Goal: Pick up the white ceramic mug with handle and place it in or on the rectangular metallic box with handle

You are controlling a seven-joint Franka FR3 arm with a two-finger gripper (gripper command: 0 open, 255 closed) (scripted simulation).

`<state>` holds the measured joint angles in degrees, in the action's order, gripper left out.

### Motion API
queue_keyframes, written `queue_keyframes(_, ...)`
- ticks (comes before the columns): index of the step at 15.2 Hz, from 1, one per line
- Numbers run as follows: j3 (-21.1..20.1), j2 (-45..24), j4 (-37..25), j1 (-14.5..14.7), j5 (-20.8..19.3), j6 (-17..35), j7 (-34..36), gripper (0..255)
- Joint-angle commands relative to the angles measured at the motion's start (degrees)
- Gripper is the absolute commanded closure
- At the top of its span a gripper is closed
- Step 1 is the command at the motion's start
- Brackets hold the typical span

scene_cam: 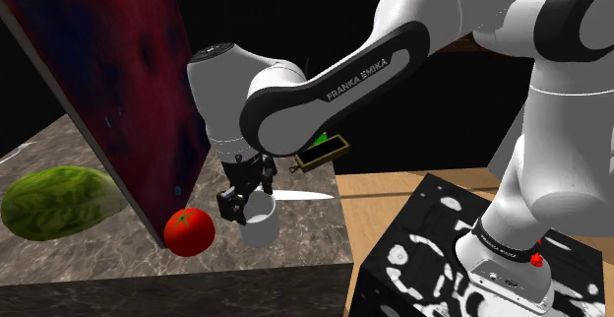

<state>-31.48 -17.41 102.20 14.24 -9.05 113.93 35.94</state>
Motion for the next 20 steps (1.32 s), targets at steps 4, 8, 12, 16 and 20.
queue_keyframes(4, 0.7, -7.6, -7.3, 3.6, -3.4, -0.5, 3.2, 0)
queue_keyframes(8, 1.0, -8.6, -5.5, 3.7, -4.1, 2.1, 3.6, 0)
queue_keyframes(12, 1.3, -9.3, -4.5, 3.9, -4.6, 3.7, 3.9, 0)
queue_keyframes(16, 1.3, -9.3, -4.5, 3.9, -4.6, 3.7, 3.9, 0)
queue_keyframes(20, 1.3, -9.3, -4.5, 3.9, -4.6, 3.7, 3.9, 255)
